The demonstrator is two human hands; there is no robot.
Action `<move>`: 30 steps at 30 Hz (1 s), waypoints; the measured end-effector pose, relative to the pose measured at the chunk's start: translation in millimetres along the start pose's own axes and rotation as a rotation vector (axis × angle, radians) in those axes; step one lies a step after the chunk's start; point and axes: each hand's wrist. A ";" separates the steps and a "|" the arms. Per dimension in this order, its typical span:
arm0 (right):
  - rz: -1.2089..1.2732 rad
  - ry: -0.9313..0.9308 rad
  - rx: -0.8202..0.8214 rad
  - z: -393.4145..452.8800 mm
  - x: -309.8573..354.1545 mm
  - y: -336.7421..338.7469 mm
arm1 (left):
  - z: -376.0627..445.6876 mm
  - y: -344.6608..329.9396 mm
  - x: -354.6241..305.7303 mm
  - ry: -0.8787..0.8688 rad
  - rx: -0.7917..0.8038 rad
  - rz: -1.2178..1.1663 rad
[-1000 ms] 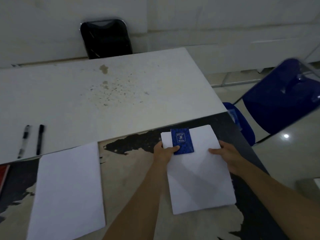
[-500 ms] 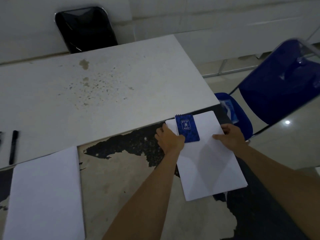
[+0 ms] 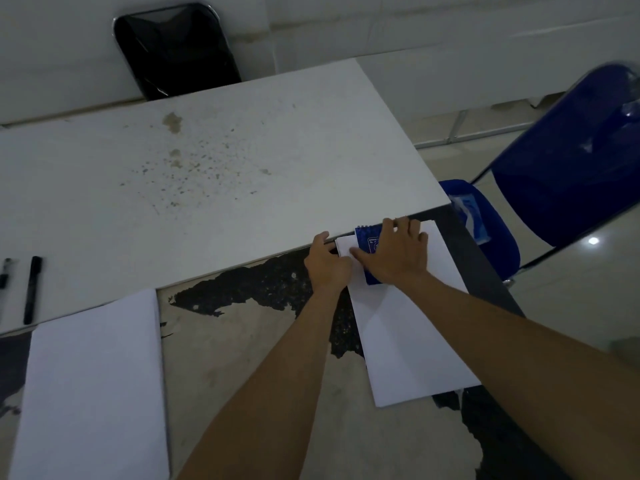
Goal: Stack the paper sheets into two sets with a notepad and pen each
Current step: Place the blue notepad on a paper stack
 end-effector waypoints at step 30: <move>0.415 -0.051 0.096 -0.4 -0.6 -8.0 | -3.5 1.9 5.7 -0.001 -0.107 -0.055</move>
Point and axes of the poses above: each hand's wrist, its own z-axis towards the middle knuckle, its own y-axis out of the back of the hand, x = y × z, and after that the axes turned 6 degrees about -y, right-handed
